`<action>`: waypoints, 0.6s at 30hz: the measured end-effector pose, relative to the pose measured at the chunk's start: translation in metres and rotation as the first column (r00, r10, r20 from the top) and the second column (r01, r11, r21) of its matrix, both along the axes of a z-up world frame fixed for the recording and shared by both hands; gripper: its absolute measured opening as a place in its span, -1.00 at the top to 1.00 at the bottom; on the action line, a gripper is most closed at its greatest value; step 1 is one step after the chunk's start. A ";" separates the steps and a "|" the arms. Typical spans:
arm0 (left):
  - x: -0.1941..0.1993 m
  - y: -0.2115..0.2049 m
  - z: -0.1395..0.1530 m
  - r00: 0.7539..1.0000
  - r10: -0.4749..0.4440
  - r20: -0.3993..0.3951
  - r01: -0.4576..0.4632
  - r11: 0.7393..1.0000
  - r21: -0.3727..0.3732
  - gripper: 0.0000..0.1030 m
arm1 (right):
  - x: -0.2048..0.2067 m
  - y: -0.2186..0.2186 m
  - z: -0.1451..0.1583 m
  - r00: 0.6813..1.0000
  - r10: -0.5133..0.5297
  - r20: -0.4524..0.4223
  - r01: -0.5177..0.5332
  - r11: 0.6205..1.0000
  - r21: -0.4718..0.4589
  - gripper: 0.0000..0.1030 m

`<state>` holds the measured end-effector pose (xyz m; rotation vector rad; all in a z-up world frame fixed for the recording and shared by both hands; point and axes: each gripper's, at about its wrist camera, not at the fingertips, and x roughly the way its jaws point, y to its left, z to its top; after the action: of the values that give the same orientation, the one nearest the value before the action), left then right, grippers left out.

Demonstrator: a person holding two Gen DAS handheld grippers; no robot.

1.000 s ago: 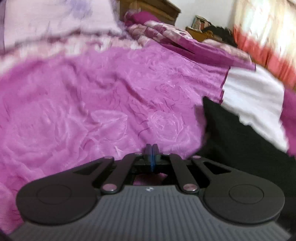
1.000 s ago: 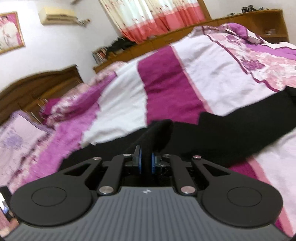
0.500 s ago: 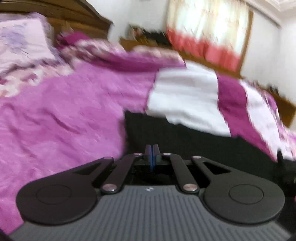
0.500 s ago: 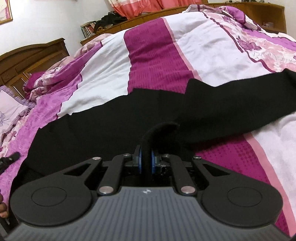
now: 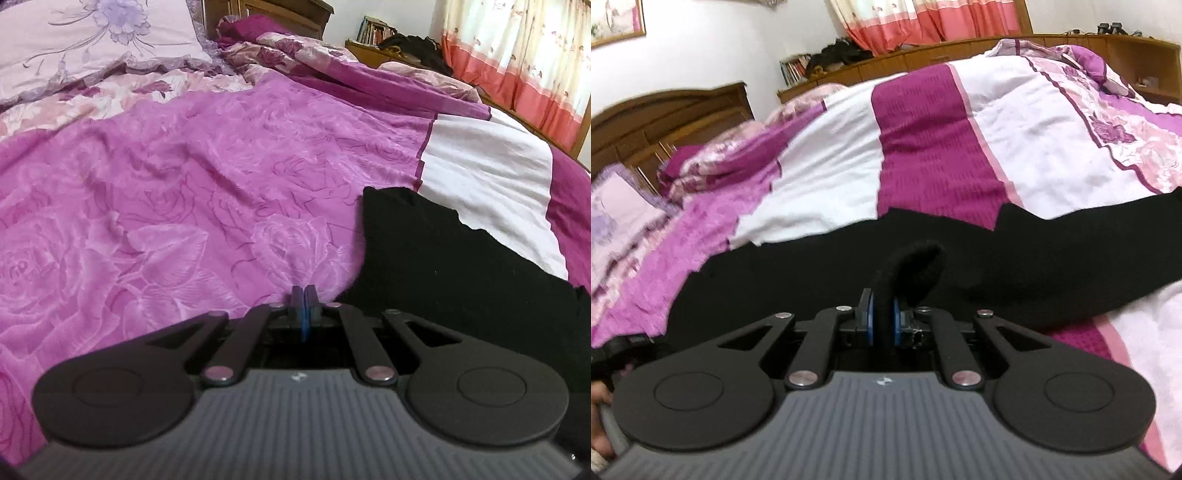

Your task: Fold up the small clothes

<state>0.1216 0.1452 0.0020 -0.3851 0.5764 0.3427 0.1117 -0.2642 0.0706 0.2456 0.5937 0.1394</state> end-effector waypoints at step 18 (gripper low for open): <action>-0.011 -0.044 0.025 0.995 -0.039 0.091 0.010 0.955 0.297 0.93 | 0.005 -0.045 -0.019 0.998 0.015 -0.067 -0.013 0.999 0.029 -0.26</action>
<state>0.1101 0.1012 0.0269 -0.1037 0.4272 0.3789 0.1170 -0.3091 0.0515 0.2742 0.6604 0.1539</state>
